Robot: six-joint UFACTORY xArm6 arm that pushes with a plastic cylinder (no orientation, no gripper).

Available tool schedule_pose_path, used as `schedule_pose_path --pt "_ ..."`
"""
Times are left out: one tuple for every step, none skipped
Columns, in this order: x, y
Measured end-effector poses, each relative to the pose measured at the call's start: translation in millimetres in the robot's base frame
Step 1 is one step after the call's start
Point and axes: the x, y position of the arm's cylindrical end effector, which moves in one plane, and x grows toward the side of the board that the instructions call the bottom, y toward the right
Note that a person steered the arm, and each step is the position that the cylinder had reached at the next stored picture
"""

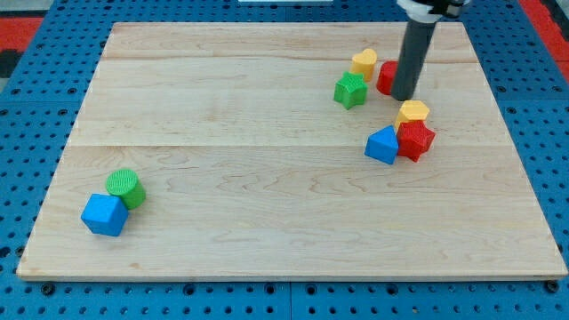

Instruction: Push the green star into a group of blocks

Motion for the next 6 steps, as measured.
schedule_pose_path --pt "-10 25" --pt "-32 -5" --pt "-18 -48" --pt "2 -92" --pt "4 -123" --pt "0 -119"
